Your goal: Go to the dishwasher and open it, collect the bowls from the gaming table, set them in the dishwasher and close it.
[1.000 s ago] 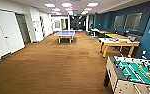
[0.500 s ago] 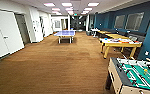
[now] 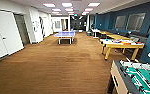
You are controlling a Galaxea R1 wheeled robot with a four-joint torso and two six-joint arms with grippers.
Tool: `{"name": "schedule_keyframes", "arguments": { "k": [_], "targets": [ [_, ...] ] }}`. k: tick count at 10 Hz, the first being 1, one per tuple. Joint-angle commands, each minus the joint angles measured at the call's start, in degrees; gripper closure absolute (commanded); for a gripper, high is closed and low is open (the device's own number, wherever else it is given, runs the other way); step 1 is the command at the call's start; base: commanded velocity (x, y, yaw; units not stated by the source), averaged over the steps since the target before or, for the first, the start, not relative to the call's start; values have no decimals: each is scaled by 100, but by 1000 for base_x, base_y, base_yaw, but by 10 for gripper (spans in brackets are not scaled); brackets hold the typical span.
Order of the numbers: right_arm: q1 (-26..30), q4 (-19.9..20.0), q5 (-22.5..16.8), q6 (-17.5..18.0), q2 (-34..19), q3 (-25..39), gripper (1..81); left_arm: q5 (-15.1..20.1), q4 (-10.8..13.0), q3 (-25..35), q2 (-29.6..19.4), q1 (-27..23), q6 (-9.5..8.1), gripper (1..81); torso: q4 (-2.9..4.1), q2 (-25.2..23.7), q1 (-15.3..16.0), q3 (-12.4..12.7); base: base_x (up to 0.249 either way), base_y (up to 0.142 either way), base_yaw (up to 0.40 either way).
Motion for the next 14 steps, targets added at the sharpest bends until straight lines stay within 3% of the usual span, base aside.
{"name": "schedule_keyframes", "arguments": {
  "k": [1, 14],
  "targets": [
    [237, -53, -304, -27, -72, 8, 10, 292, -5, 12, -10, -228, 16, 10, 0, 0, 0, 0, 195, 0, 0],
    [255, -115, -304, -27, 51, -124, 10, 292, -5, 12, 7, -219, 16, 10, 0, -2, -7, 0, 225, 0, 0]
  ]
}}
